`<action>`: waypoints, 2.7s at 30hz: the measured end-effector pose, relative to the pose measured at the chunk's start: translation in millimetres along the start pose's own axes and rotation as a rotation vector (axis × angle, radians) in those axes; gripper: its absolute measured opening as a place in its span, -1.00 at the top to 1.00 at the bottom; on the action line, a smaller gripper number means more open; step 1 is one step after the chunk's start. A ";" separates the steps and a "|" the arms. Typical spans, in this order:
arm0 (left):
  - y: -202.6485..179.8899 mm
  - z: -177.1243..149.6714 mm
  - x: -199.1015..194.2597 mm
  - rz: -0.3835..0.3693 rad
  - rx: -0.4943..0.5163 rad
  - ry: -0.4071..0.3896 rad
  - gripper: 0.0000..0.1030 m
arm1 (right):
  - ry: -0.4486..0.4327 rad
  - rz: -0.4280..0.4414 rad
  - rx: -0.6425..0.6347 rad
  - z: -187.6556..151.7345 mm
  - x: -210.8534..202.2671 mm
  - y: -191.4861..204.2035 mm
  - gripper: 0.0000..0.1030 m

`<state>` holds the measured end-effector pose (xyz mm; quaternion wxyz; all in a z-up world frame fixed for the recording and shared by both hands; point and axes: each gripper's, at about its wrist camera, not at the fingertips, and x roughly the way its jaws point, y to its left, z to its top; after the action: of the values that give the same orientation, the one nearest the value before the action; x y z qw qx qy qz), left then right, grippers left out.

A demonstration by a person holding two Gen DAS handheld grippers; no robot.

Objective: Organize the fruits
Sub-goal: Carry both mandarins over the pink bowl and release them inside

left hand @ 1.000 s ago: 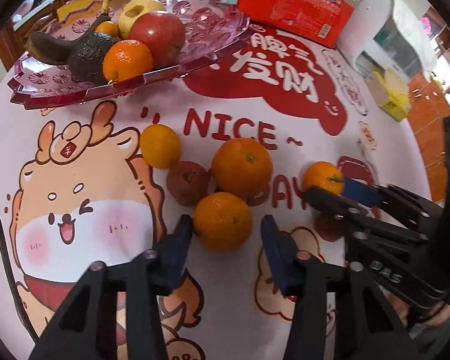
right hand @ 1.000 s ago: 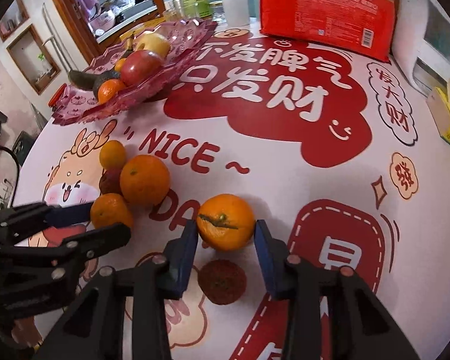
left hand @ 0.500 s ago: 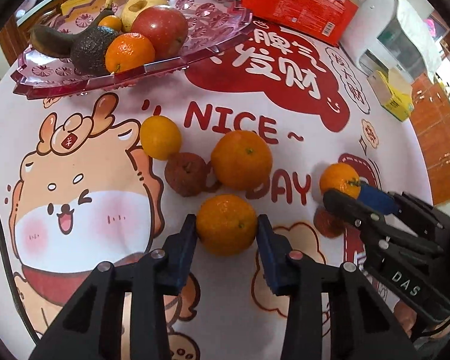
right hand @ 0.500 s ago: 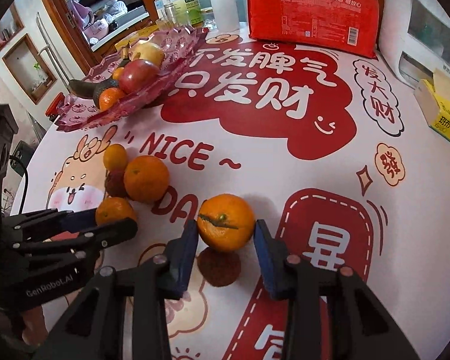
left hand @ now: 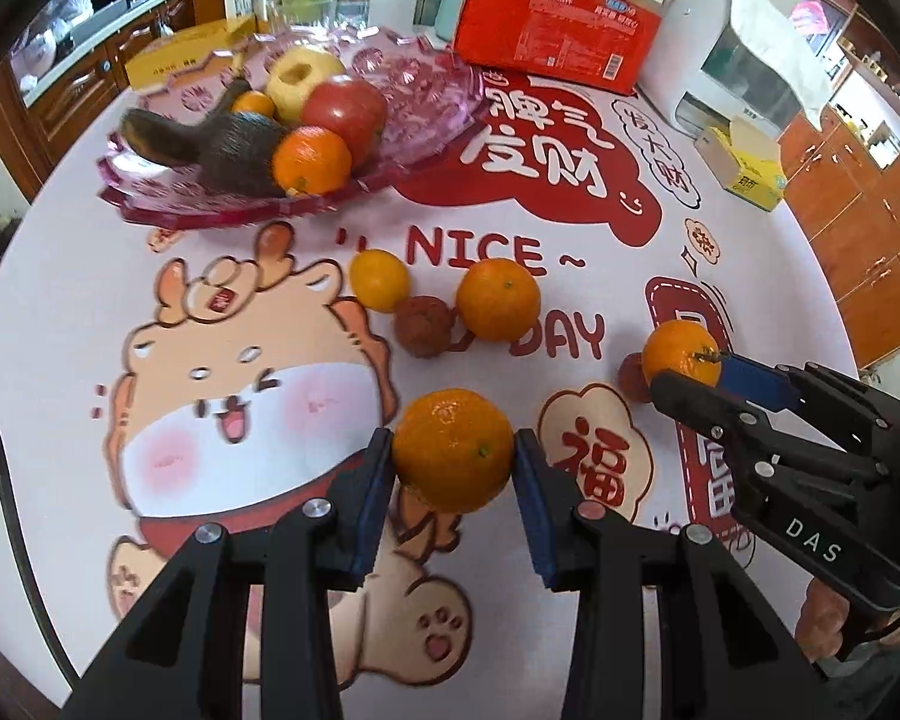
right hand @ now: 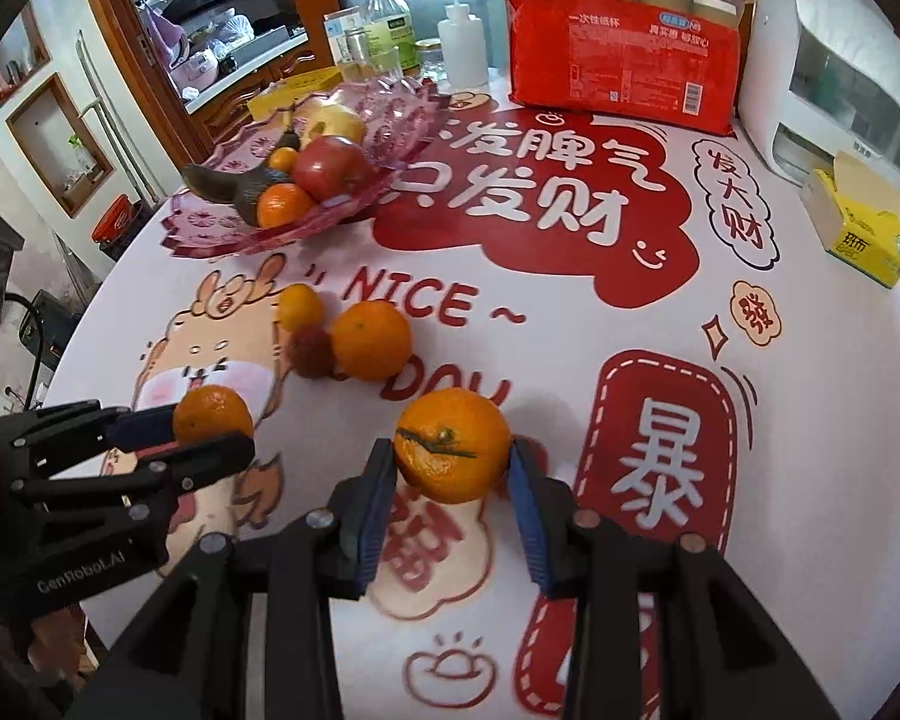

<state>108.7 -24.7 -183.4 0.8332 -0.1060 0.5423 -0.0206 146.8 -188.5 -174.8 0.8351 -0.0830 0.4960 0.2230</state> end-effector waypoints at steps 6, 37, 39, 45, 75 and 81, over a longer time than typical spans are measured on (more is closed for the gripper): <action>19.7 -0.7 -38.7 0.004 0.032 -0.035 0.26 | -0.023 -0.004 -0.005 0.3 -20.1 29.7 0.26; 115.3 117.7 -209.0 0.099 0.306 -0.359 0.25 | -0.358 -0.131 0.029 127.7 -143.5 159.6 0.26; 122.5 133.6 -211.7 0.086 0.293 -0.373 0.25 | -0.379 -0.146 0.028 140.7 -148.6 159.8 0.26; 142.5 171.3 -182.2 0.042 0.229 -0.333 0.25 | -0.379 -0.178 0.058 177.3 -125.2 151.7 0.26; 133.6 202.4 32.1 0.021 0.223 -0.029 -0.47 | -0.038 -0.144 0.186 166.1 92.6 80.1 0.09; 136.6 199.6 17.0 0.041 0.216 -0.059 -0.56 | -0.073 -0.133 0.190 165.0 82.0 82.5 -0.04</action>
<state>285.9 137.0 -148.2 0.8556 -0.0051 0.5142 -0.0586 273.4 -32.3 -157.4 0.8695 -0.0280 0.4778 0.1219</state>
